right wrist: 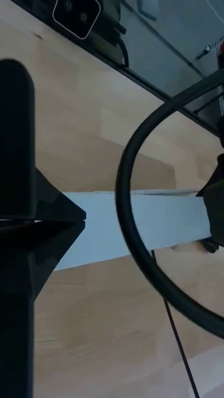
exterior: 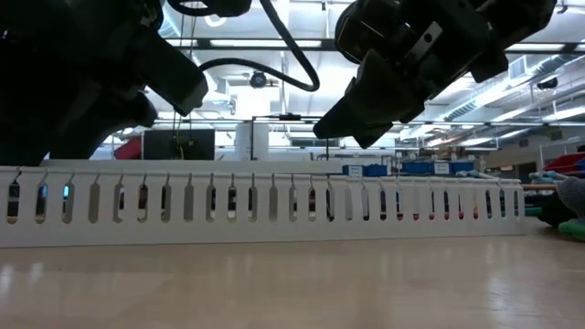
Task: Ziptie cables
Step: Close the white cable duct
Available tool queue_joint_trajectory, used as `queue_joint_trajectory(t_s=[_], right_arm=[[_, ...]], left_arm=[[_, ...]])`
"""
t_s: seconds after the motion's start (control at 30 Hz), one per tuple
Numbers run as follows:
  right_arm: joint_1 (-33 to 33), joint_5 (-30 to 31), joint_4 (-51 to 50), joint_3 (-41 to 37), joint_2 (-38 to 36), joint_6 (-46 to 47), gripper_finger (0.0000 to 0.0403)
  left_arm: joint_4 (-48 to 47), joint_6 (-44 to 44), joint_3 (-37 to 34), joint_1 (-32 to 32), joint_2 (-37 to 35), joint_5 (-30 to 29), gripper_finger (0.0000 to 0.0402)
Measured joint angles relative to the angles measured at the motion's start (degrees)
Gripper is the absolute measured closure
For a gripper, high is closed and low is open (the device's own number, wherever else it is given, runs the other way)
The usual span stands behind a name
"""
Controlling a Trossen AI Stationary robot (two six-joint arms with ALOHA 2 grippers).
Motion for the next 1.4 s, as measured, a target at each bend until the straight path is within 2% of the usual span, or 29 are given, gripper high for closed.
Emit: queue_joint_trajectory(t_s=[0.4, 0.7, 0.97, 1.17, 1.4], right_arm=[[-0.4, -0.4, 0.0, 0.0, 0.0, -0.4, 0.0402], [-0.4, -0.6, 0.0, 0.0, 0.0, -0.9, 0.0402], [-0.4, -1.6, 0.0, 0.0, 0.0, -2.0, 0.0403], [-0.4, -1.9, 0.0, 0.0, 0.0, -2.5, 0.0403], [-0.4, -1.9, 0.0, 0.0, 0.0, -2.5, 0.0403]], left_arm=[[-1.8, -1.4, 4.0, 0.1, -0.2, -0.2, 0.0172], [-2.3, -6.7, 4.0, -0.2, -0.2, 0.8, 0.0172], [-1.1, -7.4, 4.0, -1.7, -0.2, 1.3, 0.0172], [-1.2, -8.6, 4.0, -1.6, -0.2, -2.1, 0.0172], [-0.8, -7.8, 4.0, -1.9, -0.2, -2.3, 0.0172]])
